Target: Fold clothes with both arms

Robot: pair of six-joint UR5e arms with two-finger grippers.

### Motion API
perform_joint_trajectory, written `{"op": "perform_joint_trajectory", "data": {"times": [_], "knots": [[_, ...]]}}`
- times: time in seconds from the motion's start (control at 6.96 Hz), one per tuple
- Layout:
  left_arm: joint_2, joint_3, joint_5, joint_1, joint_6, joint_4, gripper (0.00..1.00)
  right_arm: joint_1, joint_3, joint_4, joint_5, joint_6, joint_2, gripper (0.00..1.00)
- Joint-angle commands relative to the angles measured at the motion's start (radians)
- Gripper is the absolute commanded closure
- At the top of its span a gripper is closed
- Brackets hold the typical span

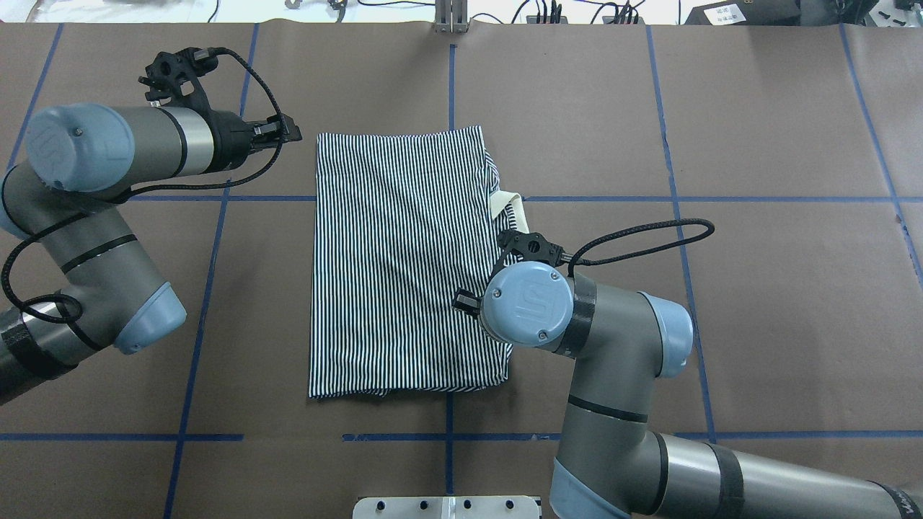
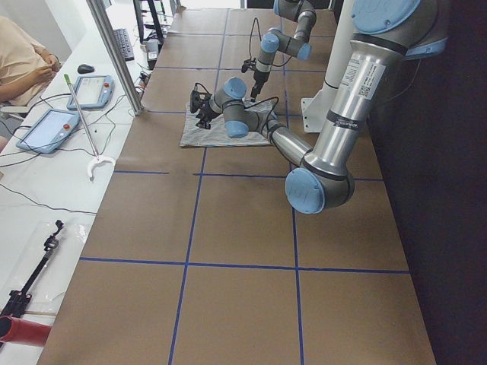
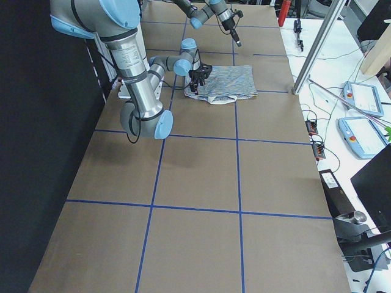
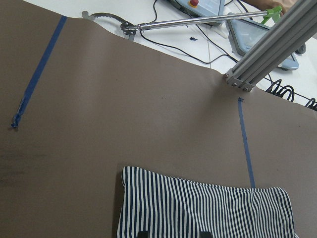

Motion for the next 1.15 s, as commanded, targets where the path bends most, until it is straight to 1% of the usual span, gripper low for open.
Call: {"op": "perform_joint_trajectory", "data": {"times": [0.0,0.29,0.43,1.01], "knots": [[0.000,-0.007,0.000,-0.002,0.000,0.000,0.55,-0.049,0.019,0.009,-0.010,0.199,-0.007,0.33],[0.006,-0.010,0.000,-0.002,0.000,0.000,0.55,-0.075,0.015,0.010,-0.010,0.279,-0.013,0.37],[0.006,-0.010,0.000,-0.002,-0.002,0.000,0.55,-0.078,0.010,0.010,-0.010,0.280,-0.016,0.39],[0.006,-0.019,0.002,-0.002,-0.002,0.000,0.55,-0.078,0.005,0.010,-0.010,0.283,-0.041,0.39]]}}
